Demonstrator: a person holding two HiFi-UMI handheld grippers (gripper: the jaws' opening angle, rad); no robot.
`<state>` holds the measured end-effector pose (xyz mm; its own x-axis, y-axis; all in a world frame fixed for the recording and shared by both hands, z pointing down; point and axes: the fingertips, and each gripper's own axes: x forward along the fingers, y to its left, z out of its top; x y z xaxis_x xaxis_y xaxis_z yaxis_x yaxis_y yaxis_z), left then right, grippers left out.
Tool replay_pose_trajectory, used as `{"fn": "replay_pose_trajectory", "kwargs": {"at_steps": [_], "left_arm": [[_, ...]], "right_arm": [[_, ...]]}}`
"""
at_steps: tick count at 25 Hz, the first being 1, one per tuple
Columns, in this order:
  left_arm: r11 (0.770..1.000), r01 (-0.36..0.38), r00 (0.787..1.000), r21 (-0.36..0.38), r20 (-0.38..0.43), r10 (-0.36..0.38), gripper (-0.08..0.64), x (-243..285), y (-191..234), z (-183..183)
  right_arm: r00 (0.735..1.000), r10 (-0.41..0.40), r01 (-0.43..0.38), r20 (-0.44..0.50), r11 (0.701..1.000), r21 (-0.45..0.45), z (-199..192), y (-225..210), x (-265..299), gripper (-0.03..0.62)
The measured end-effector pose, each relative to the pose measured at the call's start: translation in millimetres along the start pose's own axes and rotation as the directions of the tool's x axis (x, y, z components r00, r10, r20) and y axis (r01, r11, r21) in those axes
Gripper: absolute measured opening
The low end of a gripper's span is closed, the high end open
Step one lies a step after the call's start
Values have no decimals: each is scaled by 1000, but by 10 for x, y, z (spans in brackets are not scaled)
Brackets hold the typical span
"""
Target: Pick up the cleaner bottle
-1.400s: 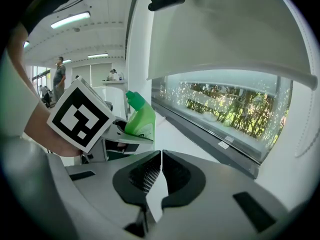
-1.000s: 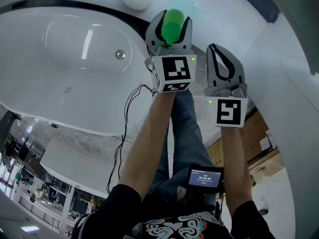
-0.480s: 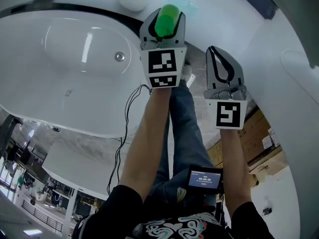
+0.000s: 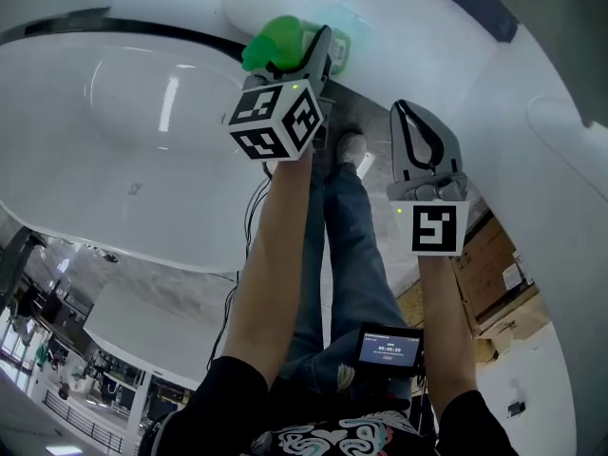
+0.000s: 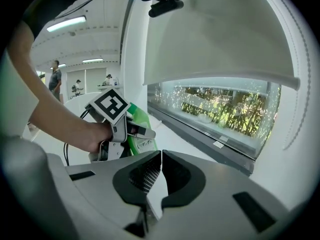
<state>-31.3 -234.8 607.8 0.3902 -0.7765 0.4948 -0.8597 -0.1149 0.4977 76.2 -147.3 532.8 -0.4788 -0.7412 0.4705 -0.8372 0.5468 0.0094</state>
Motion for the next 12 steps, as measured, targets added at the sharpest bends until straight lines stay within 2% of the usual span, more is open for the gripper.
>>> {"fn": "replay_pose_trajectory", "kwargs": {"at_steps": [6,12], "left_arm": [[994,89,996,-69,-22,-91,192,4,-74,-33],[974,162,986,-158,-5,-165,186,-45,-87,-14]], "right_arm": [[1000,-4,4,-2,1000,19,-68,-3,-74,29],[999,-12,14,-34,998,55,-168,-39,-126,29]]}}
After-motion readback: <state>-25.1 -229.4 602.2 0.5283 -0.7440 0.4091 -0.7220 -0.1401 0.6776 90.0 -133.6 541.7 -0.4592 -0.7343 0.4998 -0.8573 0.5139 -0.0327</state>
